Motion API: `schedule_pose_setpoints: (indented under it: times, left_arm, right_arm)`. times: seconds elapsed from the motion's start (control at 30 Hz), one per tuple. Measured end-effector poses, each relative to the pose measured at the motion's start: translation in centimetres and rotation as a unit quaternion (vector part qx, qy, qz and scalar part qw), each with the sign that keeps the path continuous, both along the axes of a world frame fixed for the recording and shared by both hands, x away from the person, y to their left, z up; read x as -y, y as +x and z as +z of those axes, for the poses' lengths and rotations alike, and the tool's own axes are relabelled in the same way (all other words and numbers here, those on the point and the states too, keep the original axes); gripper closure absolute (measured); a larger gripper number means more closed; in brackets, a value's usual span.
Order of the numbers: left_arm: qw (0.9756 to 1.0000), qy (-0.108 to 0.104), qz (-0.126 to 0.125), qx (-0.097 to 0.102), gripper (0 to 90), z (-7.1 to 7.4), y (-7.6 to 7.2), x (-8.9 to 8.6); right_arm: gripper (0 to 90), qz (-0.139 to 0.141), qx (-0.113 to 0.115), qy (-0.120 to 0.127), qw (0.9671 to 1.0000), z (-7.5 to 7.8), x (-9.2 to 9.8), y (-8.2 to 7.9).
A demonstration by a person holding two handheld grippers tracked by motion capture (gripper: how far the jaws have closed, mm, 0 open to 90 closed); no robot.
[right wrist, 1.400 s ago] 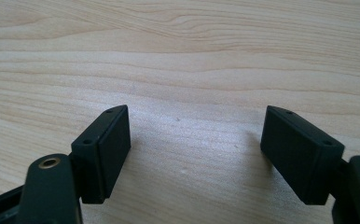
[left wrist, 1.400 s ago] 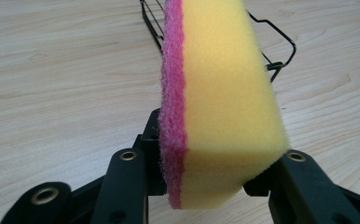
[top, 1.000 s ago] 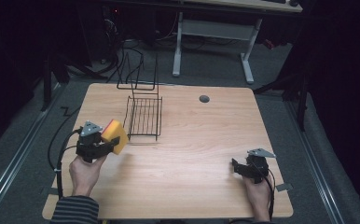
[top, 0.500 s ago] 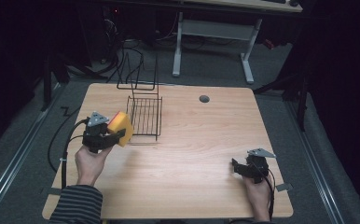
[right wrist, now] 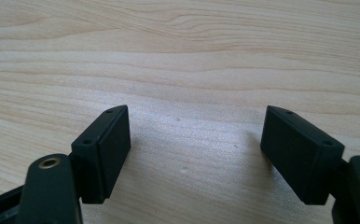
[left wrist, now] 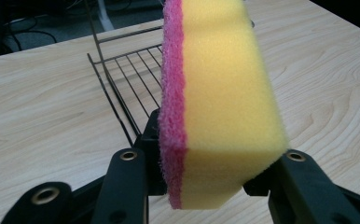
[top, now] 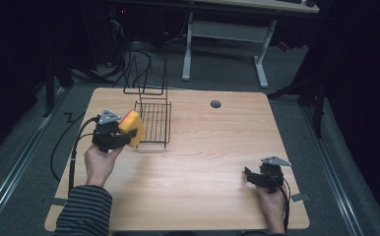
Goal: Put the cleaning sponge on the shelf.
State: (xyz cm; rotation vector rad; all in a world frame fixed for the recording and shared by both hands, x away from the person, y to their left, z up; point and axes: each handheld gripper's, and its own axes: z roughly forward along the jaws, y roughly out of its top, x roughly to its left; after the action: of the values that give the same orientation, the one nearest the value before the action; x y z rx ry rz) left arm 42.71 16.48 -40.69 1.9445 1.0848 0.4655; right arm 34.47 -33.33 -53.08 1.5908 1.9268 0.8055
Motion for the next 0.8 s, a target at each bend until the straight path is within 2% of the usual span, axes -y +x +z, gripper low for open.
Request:
schedule_pose_setpoints:
  times: [0.4,0.63,0.8]
  left_arm:
    - [1.0000,0.009,-0.004,0.001,61.0,0.2,1.7,1.6]
    - [0.9999,0.015,0.000,-0.004,61.0,-0.1,2.8,2.1]
    - [0.9997,0.023,0.010,0.003,61.0,-0.5,3.6,2.4]
  right_arm:
    - [24.3,-0.001,-0.002,-0.001,1.0000,0.0,0.0,0.0]
    - [24.3,0.000,-0.002,-0.001,1.0000,0.0,0.0,0.0]
    - [24.3,-0.001,-0.002,-0.001,1.0000,0.0,0.0,0.0]
